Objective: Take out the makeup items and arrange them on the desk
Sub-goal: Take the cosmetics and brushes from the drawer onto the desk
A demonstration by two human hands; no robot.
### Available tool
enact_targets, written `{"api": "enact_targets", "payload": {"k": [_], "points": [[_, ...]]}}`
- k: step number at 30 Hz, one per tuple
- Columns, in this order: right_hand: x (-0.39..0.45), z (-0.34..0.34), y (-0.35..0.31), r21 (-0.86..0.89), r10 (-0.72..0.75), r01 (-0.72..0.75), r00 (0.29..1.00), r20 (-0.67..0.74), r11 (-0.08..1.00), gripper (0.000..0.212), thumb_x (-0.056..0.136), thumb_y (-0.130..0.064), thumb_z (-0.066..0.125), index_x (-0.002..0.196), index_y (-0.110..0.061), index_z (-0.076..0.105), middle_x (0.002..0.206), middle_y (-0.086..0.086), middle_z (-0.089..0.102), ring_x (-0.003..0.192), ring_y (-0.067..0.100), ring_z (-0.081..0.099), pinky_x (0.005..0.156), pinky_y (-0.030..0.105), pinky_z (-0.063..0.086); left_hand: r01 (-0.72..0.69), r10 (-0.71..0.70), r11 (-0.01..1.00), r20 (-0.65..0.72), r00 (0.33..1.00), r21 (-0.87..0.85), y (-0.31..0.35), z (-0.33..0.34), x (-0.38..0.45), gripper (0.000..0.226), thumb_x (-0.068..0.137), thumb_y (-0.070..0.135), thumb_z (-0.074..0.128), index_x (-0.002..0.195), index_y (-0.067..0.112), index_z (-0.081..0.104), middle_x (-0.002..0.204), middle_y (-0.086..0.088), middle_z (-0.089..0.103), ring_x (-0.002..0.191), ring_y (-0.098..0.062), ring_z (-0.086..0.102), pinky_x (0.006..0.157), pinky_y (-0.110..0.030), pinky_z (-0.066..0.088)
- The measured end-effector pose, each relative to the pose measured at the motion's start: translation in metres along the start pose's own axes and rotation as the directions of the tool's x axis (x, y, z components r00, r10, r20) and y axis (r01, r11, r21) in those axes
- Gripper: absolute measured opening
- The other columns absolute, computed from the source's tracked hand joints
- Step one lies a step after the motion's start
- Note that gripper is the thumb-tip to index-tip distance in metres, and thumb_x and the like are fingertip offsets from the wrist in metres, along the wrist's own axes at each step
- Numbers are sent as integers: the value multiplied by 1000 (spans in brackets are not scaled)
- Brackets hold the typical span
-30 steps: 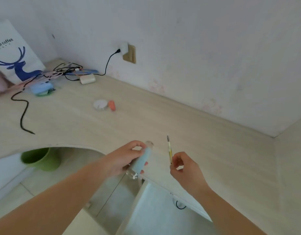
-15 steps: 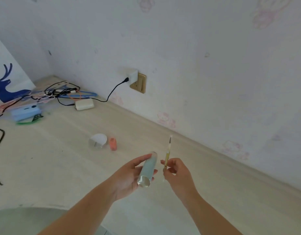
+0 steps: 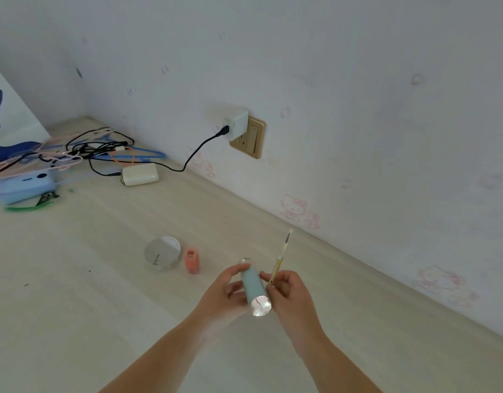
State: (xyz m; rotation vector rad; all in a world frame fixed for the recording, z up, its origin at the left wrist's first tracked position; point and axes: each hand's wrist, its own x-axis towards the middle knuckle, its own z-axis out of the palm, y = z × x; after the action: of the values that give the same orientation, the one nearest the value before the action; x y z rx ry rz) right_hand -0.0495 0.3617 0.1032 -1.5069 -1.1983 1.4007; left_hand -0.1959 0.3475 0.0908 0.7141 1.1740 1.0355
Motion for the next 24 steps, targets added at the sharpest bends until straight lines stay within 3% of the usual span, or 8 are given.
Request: {"api": "enact_targets", "payload": {"k": [4,7,9,13,17,20,22,24], "points": [[14,4,4,-14,25,-25,999,30,1000,12,87,-5,60,91,-14,53,95,-16,74,91,14,68,79,35,52,-69,75,988,-41,996,136,-7,-1,13,64,56,3,75,111,32,57,97,-8,69,82,-13,69,67,-25,56],[21,5,5,-26,32,-31,999,40,999,12,87,-7,62,91,-15,53,95,-14,75,92,15,69,77,30,50,-123,142,923,-26,990,365,-9,-8,16,56,72,3,68,111,41,54,100,-4,68,83,-17,68,70,-33,59],[25,7,3,-41,17,-15,999,34,999,11,88,-7,60,92,-15,53,93,-14,75,89,13,69,73,26,47,-176,222,854,-36,974,491,-7,-12,18,42,77,20,63,107,47,54,93,0,68,78,-19,68,75,-38,59],[33,10,1,-99,-1,0,1000,-16,995,13,88,-9,59,91,-21,55,89,-12,73,86,6,66,64,13,45,-276,407,626,-3,914,729,-5,-17,26,15,74,50,54,88,45,52,76,9,56,77,0,54,67,-11,41],[38,6,11,-273,31,-51,997,-74,961,11,85,-19,64,88,-27,57,83,-11,66,76,5,61,59,15,40,-268,462,519,-3,887,812,-9,-21,33,31,79,47,62,99,23,62,83,12,46,81,5,48,67,-7,36],[40,1,20,-389,35,-72,994,-100,918,10,85,-21,64,90,-28,60,78,-16,60,69,-3,54,55,10,37,-255,490,480,-16,871,839,-8,-23,37,47,74,58,57,106,25,62,101,19,48,90,5,48,75,-11,40],[40,-1,24,-425,26,-69,994,-106,902,10,84,-23,64,92,-28,62,80,-17,61,73,-4,56,59,10,39,-231,454,536,-47,890,812,-7,-22,39,62,68,67,44,112,26,60,109,19,57,102,1,54,85,-20,47],[39,-1,25,-456,19,-69,993,-114,887,11,84,-25,64,95,-26,64,82,-16,62,77,-1,58,66,15,44,-200,411,605,-88,907,771,-9,-22,39,63,66,68,45,113,28,57,108,17,65,104,-1,60,88,-30,51]]}}
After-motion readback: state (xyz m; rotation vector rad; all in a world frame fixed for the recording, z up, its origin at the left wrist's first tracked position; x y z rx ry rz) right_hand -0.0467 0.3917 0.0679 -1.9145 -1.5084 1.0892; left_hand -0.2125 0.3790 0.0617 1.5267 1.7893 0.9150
